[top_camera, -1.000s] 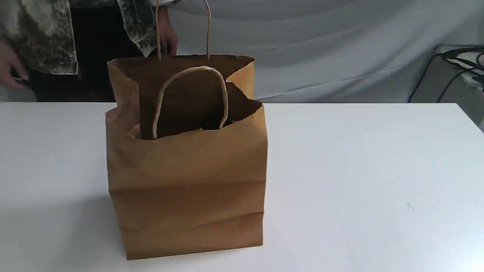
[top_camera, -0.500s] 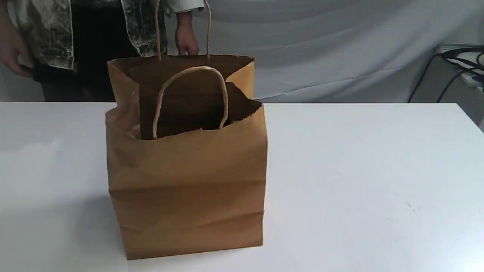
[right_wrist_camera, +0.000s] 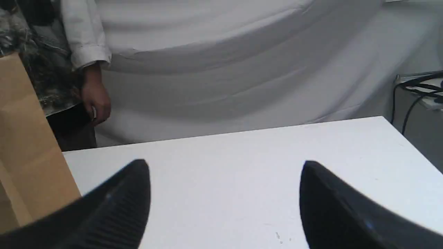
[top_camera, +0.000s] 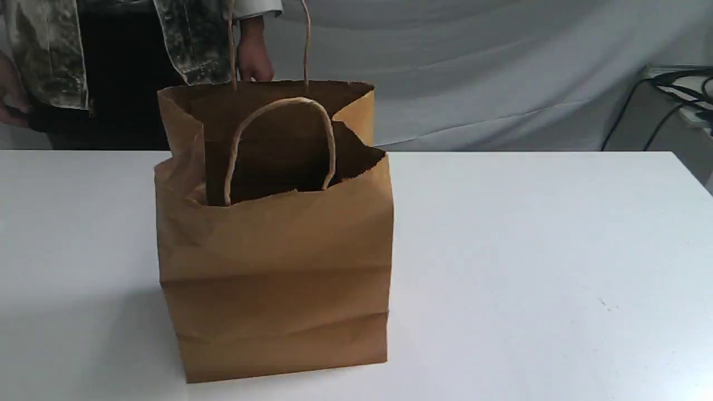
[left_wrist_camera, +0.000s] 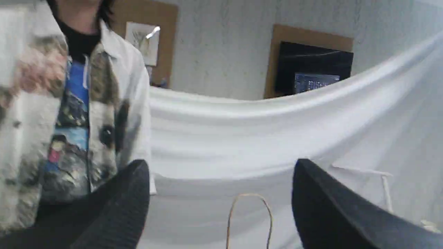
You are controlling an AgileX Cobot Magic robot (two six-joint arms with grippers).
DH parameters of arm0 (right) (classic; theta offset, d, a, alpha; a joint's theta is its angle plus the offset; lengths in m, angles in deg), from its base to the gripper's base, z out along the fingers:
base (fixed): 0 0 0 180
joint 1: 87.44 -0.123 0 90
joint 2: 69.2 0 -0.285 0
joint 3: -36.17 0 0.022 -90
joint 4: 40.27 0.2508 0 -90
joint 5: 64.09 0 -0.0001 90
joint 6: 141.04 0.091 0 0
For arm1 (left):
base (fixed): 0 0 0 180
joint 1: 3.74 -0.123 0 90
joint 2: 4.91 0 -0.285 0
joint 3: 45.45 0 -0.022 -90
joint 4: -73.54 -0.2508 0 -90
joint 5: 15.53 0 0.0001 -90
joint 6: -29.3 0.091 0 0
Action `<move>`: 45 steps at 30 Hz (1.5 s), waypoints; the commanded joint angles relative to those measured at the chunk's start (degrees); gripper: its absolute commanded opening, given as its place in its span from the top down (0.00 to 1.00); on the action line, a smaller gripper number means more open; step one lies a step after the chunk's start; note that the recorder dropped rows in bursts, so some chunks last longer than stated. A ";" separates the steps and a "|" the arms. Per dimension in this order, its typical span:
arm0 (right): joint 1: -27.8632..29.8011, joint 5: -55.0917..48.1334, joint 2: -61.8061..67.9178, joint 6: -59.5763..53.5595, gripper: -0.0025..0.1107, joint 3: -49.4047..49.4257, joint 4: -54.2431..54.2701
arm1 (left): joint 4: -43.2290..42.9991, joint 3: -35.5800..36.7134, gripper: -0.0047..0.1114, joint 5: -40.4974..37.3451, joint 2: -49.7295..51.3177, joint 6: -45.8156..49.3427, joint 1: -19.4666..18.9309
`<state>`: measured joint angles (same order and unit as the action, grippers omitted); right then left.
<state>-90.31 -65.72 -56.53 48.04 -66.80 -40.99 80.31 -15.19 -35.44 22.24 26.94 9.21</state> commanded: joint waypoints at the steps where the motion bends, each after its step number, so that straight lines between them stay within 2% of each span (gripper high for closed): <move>1: 0.40 0.03 -0.19 0.41 0.44 0.18 0.35 | 4.71 9.36 0.43 10.09 3.78 -0.63 0.33; 6: 0.40 0.03 -0.19 0.41 0.44 0.18 0.35 | 4.11 20.81 0.43 20.49 8.24 -0.08 0.33; 11: 0.40 0.03 -0.19 0.29 0.44 0.18 0.35 | 2.42 31.63 0.43 32.73 7.92 -0.21 0.33; 13: 0.40 0.03 -0.19 0.29 0.44 0.18 0.35 | 2.42 35.27 0.43 35.01 7.78 -0.30 0.33; 15: 0.40 0.03 -0.19 0.29 0.44 0.18 0.35 | 2.42 38.66 0.43 35.08 5.79 -0.18 -1.10; 19: 0.40 0.03 -0.19 0.29 0.44 0.18 0.35 | 6.89 44.34 0.43 35.08 -0.76 -0.60 -8.15; 23: 0.40 0.03 -0.19 0.29 0.44 0.18 0.35 | 10.12 46.96 0.43 32.17 -7.52 -0.60 -15.77; 27: 0.40 0.03 -0.19 0.41 0.44 0.18 0.35 | 8.02 46.96 0.43 21.74 -12.78 0.17 -19.12; 31: 0.40 0.03 -0.19 0.41 0.44 0.18 0.35 | 3.81 46.96 0.43 14.45 -16.73 1.11 -19.41; 36: 0.40 0.03 -0.19 0.41 0.44 0.18 0.35 | 3.35 46.96 0.43 7.15 -18.64 1.11 -19.41; 45: 0.40 0.03 -0.30 0.26 0.44 0.18 0.35 | 1.10 46.96 0.43 5.08 -19.36 1.22 -19.41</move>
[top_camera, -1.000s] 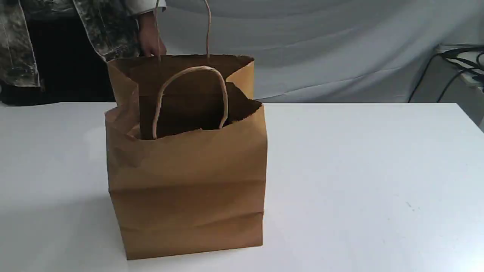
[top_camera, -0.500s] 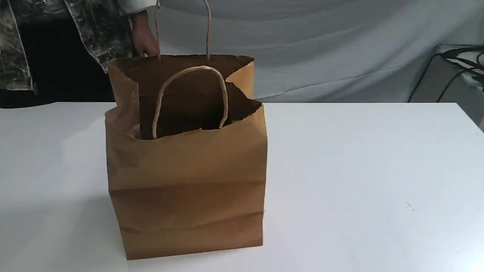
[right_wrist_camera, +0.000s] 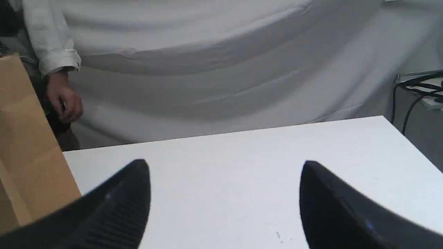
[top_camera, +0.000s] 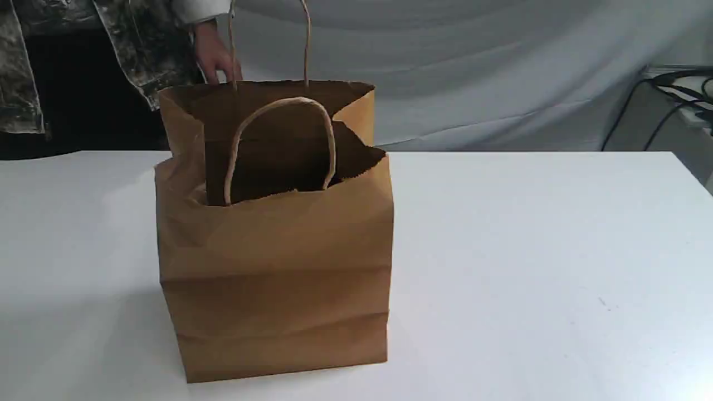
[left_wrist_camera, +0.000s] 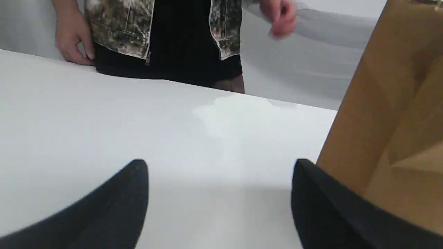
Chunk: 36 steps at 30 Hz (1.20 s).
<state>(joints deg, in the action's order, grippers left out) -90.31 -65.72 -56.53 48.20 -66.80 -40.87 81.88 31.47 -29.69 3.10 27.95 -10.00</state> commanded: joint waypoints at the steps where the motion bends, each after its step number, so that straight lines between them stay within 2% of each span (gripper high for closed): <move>1: 0.40 0.03 -0.30 0.10 0.44 0.18 0.23 | -0.47 0.29 0.43 -0.67 -0.22 0.20 -0.19; 9: 0.40 0.03 -0.41 0.10 0.44 0.18 0.23 | -1.95 0.29 0.43 -0.21 -0.22 0.72 -0.19; 19: 0.40 0.03 -0.41 0.26 0.44 0.18 0.23 | -5.95 0.29 0.43 17.25 -0.22 2.91 -0.19; 22: 0.40 0.03 -0.41 0.26 0.44 0.18 0.23 | -5.95 0.29 0.43 20.42 -0.22 3.04 -0.19; 36: 0.40 0.03 -0.41 0.14 0.44 0.18 0.23 | -6.46 0.29 0.43 15.88 -0.22 3.62 -0.19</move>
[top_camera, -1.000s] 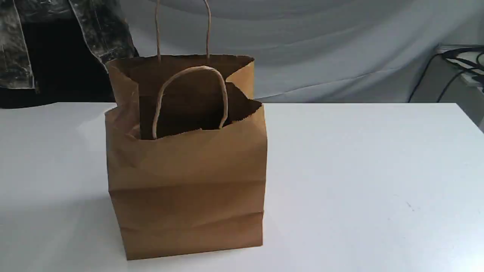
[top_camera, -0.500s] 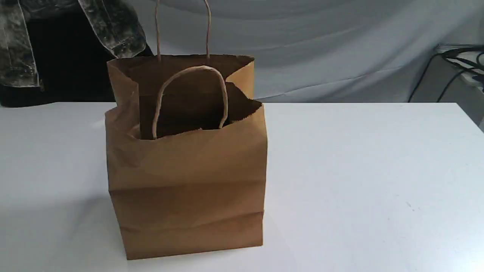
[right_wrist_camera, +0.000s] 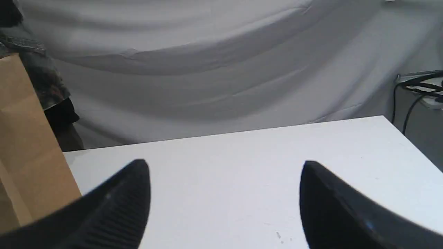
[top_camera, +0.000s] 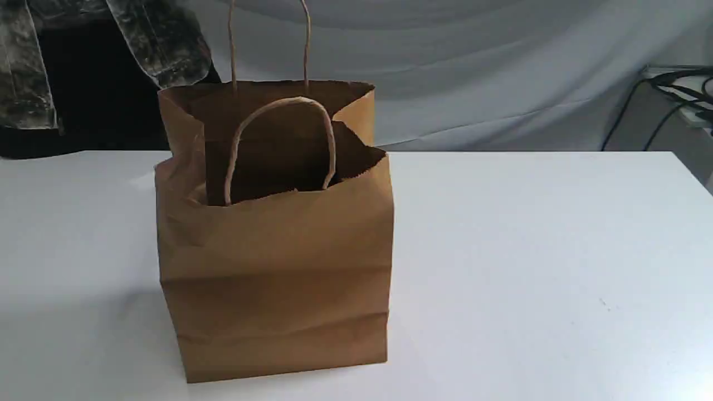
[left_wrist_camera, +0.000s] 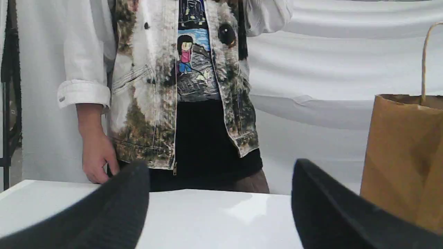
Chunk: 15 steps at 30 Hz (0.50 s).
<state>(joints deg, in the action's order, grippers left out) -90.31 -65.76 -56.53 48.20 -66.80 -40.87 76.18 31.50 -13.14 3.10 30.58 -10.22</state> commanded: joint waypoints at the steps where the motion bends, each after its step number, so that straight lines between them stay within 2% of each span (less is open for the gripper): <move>1: 0.40 0.07 -0.41 0.14 0.44 0.18 0.23 | -1.55 0.26 0.43 -1.28 -0.22 1.62 0.02; 3: 0.40 0.07 -0.41 0.14 0.44 0.18 0.23 | -1.78 0.26 0.45 -3.55 -0.22 1.65 0.02; 6: 0.40 0.07 -0.41 0.14 0.44 0.18 0.23 | -1.67 0.26 0.58 -6.94 -0.22 1.65 0.02; 12: 0.40 0.07 -0.41 0.14 0.44 0.18 0.23 | 0.16 0.26 0.94 -8.26 -0.22 1.65 0.02; 15: 0.40 0.07 -0.41 0.14 0.44 0.18 0.23 | 0.27 0.26 0.96 -11.85 -0.22 1.74 0.02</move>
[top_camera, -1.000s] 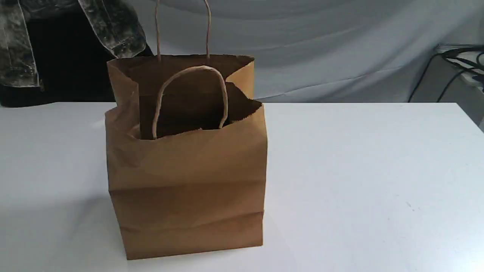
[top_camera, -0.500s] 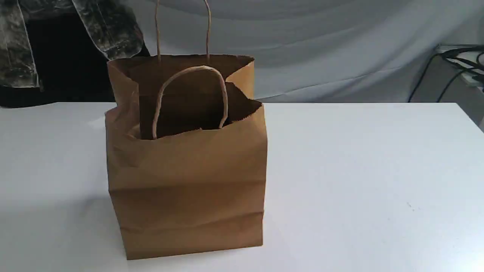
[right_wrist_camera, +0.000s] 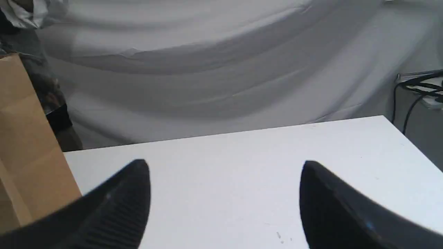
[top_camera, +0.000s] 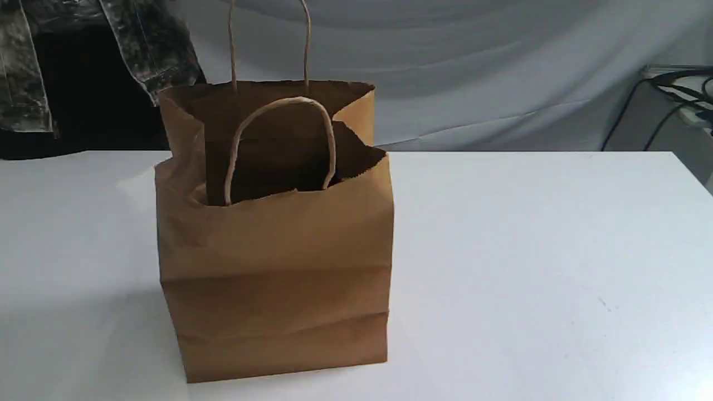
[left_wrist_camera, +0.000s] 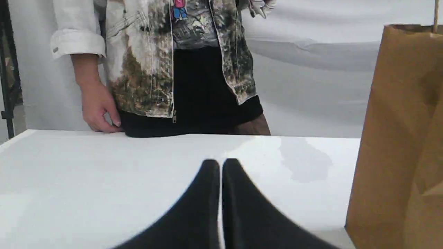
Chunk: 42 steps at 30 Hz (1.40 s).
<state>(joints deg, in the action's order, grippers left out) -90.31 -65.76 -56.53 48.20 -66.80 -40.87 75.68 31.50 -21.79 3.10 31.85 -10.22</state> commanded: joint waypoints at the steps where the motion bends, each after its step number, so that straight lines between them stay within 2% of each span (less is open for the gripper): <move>1: 0.40 0.07 -0.41 0.14 0.44 0.18 0.23 | 1.79 0.26 0.96 -4.77 -0.22 0.53 0.02; 6: 0.40 0.07 -0.41 0.14 0.44 0.18 0.23 | 12.29 0.26 0.96 -13.03 -0.22 1.77 0.02; 9: 0.40 0.07 -0.41 0.14 0.44 0.18 0.23 | 18.08 0.26 0.96 -13.28 -0.22 9.18 0.02; 12: 0.40 0.07 -0.41 0.14 0.44 0.18 0.23 | 30.34 0.26 0.96 -15.36 -0.22 17.28 0.02; 15: 0.40 0.07 -0.41 0.14 0.44 0.18 0.23 | 37.82 0.26 0.96 -17.15 -0.22 26.04 0.02; 18: 0.40 0.07 -0.41 0.14 0.44 0.18 0.23 | 36.29 0.26 0.96 -16.37 -0.22 30.90 0.02; 42: 0.40 0.07 -0.41 0.26 0.44 0.18 0.23 | 36.04 0.26 0.96 -14.28 -0.22 30.86 0.02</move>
<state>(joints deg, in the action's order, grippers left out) -90.31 -65.76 -56.53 48.20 -66.80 -40.77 111.16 31.50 -36.68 3.10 62.55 -10.22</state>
